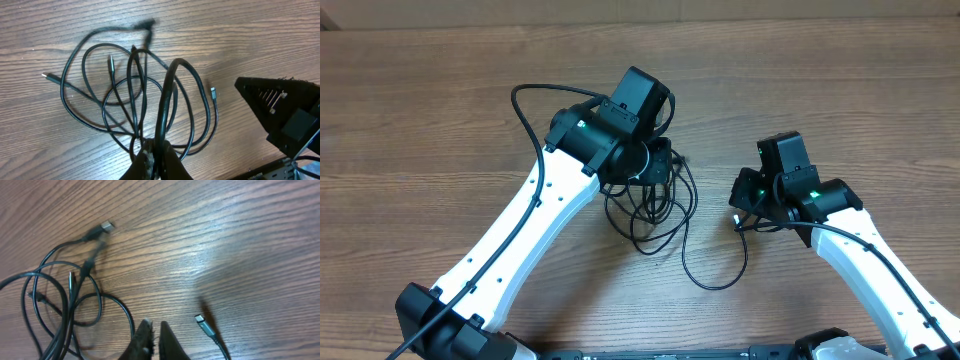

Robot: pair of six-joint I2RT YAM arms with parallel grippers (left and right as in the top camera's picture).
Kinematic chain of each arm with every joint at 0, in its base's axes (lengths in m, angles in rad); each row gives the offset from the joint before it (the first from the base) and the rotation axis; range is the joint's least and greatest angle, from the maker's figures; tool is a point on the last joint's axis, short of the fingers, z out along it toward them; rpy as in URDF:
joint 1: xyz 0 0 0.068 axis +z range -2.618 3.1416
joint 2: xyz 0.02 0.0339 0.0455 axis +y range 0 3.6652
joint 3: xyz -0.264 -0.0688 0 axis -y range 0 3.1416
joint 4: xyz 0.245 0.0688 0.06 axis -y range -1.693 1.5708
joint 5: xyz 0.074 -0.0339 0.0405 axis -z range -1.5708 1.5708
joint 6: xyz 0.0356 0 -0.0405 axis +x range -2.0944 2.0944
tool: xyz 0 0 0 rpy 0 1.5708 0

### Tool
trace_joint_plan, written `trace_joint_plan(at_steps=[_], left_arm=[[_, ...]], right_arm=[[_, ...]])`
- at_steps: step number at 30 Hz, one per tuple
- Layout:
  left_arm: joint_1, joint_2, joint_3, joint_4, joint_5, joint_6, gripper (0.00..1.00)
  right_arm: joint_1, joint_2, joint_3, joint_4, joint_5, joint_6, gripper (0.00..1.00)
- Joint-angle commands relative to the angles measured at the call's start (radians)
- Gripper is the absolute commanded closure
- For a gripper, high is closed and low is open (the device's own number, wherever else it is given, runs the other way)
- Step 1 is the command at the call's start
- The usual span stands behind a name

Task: Untangle cables

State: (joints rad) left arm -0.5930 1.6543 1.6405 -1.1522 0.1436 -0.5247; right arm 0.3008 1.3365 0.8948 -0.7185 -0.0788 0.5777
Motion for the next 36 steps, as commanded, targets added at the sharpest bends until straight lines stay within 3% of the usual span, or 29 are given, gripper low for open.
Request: trace_joint_plan(at_steps=[1, 4, 6, 9, 17, 25, 29, 36], left_arm=[[0.006, -0.006, 0.011, -0.002, -0.021, 0.014, 0.96], [0.006, -0.006, 0.011, -0.004, -0.022, 0.033, 0.96], [0.006, -0.007, 0.011, -0.006, -0.021, 0.046, 0.96], [0.006, -0.007, 0.011, -0.011, -0.021, 0.072, 0.96], [0.007, -0.007, 0.011, -0.015, -0.044, 0.142, 0.96], [0.069, -0.039, 0.021, -0.053, -0.097, 0.156, 0.96], [0.114, -0.101, 0.087, -0.053, -0.062, 0.262, 0.96], [0.182, -0.217, 0.154, -0.054, -0.193, 0.308, 0.96]], right_arm=[[-0.005, 0.001, 0.003, 0.001, -0.023, -0.003, 0.78], [-0.005, 0.001, 0.003, 0.001, -0.029, -0.006, 0.39], [-0.005, 0.001, 0.003, 0.002, -0.032, -0.006, 0.19], [-0.005, 0.001, 0.003, 0.002, -0.068, -0.007, 0.01], [-0.005, 0.001, 0.003, 0.059, -0.409, -0.278, 0.0], [-0.005, 0.001, 0.003, 0.062, -0.495, -0.332, 0.0], [-0.005, 0.001, 0.003, 0.066, -0.52, -0.352, 0.0], [-0.005, 0.001, 0.003, 0.088, -0.554, -0.377, 0.0]])
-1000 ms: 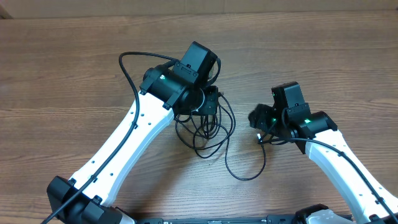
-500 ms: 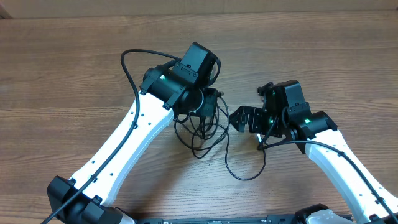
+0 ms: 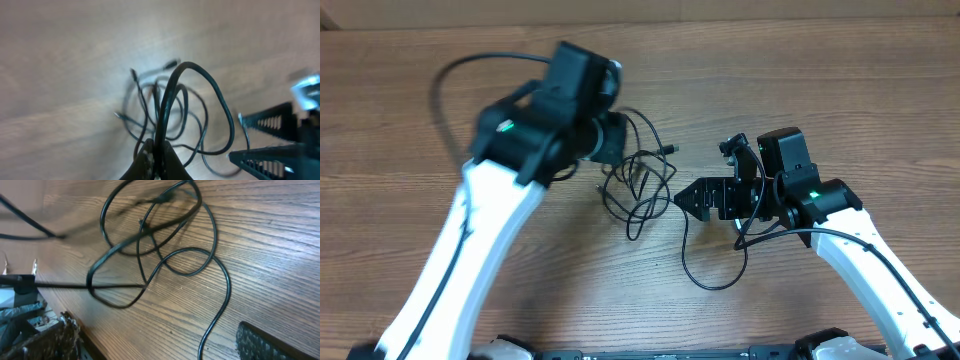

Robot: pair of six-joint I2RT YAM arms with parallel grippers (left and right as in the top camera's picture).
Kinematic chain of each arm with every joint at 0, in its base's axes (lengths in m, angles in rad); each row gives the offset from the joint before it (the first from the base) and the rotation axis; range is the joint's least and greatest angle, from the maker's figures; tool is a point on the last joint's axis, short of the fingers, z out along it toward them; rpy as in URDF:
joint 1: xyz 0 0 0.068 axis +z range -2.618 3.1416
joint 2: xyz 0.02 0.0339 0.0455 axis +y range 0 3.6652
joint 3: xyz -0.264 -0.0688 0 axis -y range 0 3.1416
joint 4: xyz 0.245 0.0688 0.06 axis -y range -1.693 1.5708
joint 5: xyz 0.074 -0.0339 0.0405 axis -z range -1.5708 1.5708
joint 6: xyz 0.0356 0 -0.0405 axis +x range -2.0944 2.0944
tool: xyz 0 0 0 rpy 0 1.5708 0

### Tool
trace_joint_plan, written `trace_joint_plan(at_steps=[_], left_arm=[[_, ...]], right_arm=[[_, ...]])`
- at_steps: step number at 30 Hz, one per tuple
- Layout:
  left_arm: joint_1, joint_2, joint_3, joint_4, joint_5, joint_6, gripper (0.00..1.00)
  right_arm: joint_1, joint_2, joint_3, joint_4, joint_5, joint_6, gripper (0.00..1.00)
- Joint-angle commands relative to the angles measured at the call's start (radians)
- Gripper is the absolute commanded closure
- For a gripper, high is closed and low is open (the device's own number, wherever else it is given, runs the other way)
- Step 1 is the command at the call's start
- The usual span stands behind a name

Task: Untangle cables

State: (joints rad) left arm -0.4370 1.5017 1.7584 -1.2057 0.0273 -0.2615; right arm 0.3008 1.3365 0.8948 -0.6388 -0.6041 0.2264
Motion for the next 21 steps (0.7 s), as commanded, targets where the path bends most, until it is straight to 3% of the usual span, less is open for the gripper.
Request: trace_joint_plan(at_steps=[1, 3, 8, 12, 14, 18, 21], left_arm=[[0.04, -0.076, 0.036, -0.003, -0.091, 0.045, 0.96], [0.067, -0.092, 0.036, -0.014, -0.106, 0.045, 0.96], [0.127, -0.092, 0.035, -0.058, -0.114, 0.045, 0.76], [0.169, -0.08, 0.035, -0.105, -0.116, 0.026, 0.79], [0.2, -0.074, 0.035, -0.131, -0.116, -0.007, 0.75], [0.225, -0.065, 0.034, -0.16, -0.112, -0.034, 0.36], [0.229, -0.063, 0.03, -0.171, -0.115, -0.034, 0.2]], right_arm=[[-0.005, 0.001, 0.003, 0.008, -0.027, -0.026, 0.0], [-0.005, 0.001, 0.003, 0.008, -0.027, -0.026, 0.0], [-0.005, 0.001, 0.003, 0.009, -0.027, -0.026, 0.0], [-0.005, 0.001, 0.003, 0.008, -0.027, -0.026, 0.0], [-0.005, 0.001, 0.003, 0.006, -0.027, -0.026, 0.0], [-0.005, 0.001, 0.003, 0.005, -0.027, -0.026, 0.0], [-0.002, 0.001, 0.003, 0.005, -0.032, -0.026, 0.0]])
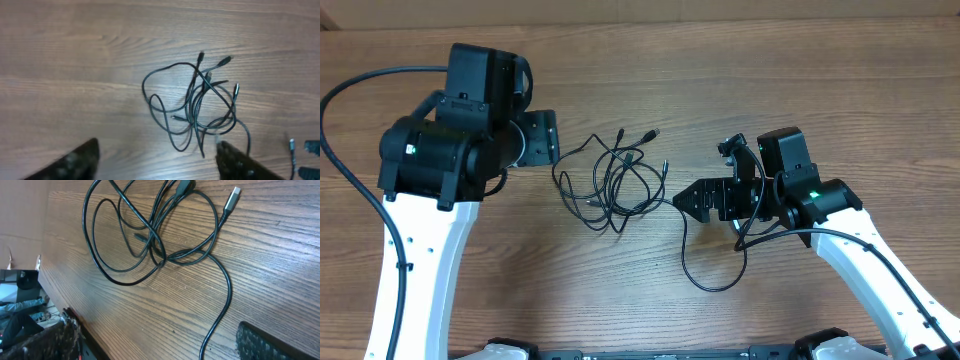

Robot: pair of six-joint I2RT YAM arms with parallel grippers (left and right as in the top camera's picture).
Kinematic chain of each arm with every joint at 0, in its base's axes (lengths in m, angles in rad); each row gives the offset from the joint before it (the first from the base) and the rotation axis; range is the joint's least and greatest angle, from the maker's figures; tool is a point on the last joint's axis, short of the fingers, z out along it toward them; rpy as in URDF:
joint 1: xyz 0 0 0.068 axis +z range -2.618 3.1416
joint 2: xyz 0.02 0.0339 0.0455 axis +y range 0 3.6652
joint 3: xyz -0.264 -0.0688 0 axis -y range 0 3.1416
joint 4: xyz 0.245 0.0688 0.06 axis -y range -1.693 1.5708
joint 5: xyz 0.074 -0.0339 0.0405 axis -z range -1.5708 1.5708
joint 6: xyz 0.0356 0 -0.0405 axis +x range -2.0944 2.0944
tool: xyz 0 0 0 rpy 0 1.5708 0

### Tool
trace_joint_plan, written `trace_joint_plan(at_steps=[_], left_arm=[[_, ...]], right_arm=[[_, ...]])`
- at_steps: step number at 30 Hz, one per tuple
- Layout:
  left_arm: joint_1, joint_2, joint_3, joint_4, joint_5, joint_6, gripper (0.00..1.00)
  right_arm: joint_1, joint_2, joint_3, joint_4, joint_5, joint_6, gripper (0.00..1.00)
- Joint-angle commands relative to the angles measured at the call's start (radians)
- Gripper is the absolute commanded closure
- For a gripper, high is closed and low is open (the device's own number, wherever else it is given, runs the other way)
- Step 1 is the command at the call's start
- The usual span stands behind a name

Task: Untangle cables

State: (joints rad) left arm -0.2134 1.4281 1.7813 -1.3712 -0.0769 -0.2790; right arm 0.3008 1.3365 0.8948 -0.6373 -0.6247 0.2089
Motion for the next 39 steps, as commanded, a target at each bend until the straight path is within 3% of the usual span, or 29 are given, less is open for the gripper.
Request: trace_joint_plan(at_steps=[1, 6, 13, 20, 39], left_arm=[[0.006, 0.011, 0.006, -0.006, -0.01, -0.017, 0.16], [0.006, 0.012, 0.005, -0.001, -0.011, -0.017, 0.0], [0.041, 0.016, 0.005, -0.003, -0.013, 0.003, 0.0], [0.111, 0.033, 0.005, -0.029, -0.012, 0.007, 0.0], [0.114, 0.037, 0.005, -0.046, 0.063, 0.047, 0.0]], right_arm=[[0.0, 0.001, 0.003, 0.005, -0.023, -0.008, 0.0], [0.021, 0.001, 0.003, 0.017, -0.066, -0.008, 0.0], [0.097, 0.001, 0.003, 0.145, -0.05, 0.018, 0.0], [0.179, 0.037, 0.003, 0.237, 0.256, 0.018, 0.0], [0.233, 0.424, 0.003, 0.576, 0.093, 0.019, 0.01]])
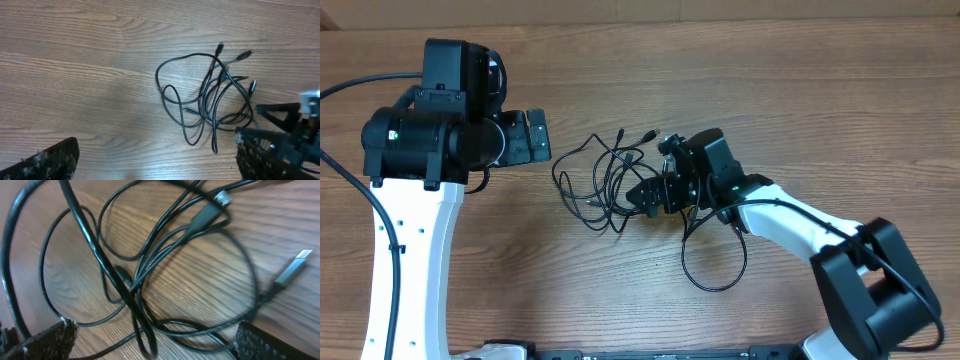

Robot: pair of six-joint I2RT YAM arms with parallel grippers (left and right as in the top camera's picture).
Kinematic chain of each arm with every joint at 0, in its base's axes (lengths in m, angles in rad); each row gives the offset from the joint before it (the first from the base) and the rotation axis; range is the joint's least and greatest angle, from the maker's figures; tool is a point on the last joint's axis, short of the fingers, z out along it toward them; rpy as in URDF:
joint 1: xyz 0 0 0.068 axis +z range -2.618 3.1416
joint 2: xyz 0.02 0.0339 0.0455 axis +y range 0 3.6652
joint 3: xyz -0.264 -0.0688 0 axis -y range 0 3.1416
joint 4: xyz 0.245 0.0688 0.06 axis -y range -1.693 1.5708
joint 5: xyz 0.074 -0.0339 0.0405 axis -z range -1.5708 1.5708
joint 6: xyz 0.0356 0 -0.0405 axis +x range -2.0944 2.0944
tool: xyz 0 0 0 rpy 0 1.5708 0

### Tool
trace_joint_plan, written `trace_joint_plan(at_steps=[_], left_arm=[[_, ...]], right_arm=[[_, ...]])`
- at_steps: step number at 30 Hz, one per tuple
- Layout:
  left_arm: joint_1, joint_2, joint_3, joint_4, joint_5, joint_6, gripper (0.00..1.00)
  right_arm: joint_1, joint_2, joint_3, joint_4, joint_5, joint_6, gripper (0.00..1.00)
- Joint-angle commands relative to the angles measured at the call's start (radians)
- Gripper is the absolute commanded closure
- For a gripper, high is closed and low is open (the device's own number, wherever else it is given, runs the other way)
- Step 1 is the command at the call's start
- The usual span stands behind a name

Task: Untangle cables

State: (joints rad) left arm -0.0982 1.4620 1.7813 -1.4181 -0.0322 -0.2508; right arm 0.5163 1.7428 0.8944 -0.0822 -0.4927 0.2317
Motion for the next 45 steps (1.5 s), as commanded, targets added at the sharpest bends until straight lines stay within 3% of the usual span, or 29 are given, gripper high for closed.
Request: trace_joint_plan(at_steps=[1, 6, 8, 11, 12, 13, 19, 25, 33, 45], left_arm=[[-0.001, 0.003, 0.005, 0.001, 0.018, 0.019, 0.0], [-0.001, 0.003, 0.005, 0.001, 0.018, 0.019, 0.0], [-0.001, 0.003, 0.005, 0.001, 0.018, 0.019, 0.0], [-0.001, 0.003, 0.005, 0.002, 0.018, 0.019, 0.0], [-0.001, 0.003, 0.005, 0.001, 0.018, 0.019, 0.0], [-0.001, 0.003, 0.005, 0.002, 0.018, 0.019, 0.0], [-0.001, 0.003, 0.005, 0.001, 0.018, 0.019, 0.0], [-0.001, 0.003, 0.005, 0.001, 0.018, 0.019, 0.0], [-0.001, 0.003, 0.005, 0.001, 0.018, 0.019, 0.0], [-0.001, 0.003, 0.005, 0.002, 0.018, 0.019, 0.0]], right_arm=[[0.022, 0.021, 0.003, 0.031, -0.046, -0.005, 0.02], [0.074, 0.022, 0.003, 0.136, -0.054, -0.005, 0.14], [0.094, 0.023, 0.003, 0.177, -0.047, -0.005, 0.24], [0.112, 0.032, 0.003, 0.209, -0.048, -0.003, 0.57], [0.113, 0.034, 0.003, 0.206, -0.048, 0.003, 0.8], [0.113, 0.036, 0.003, 0.195, -0.048, 0.008, 0.96], [0.092, 0.01, 0.005, 0.091, -0.069, 0.021, 0.96], [0.016, -0.131, 0.067, -0.097, -0.067, 0.028, 0.96], [-0.028, -0.363, 0.322, -0.391, -0.062, -0.01, 0.96], [-0.029, -0.478, 0.693, -0.444, -0.012, -0.019, 0.96]])
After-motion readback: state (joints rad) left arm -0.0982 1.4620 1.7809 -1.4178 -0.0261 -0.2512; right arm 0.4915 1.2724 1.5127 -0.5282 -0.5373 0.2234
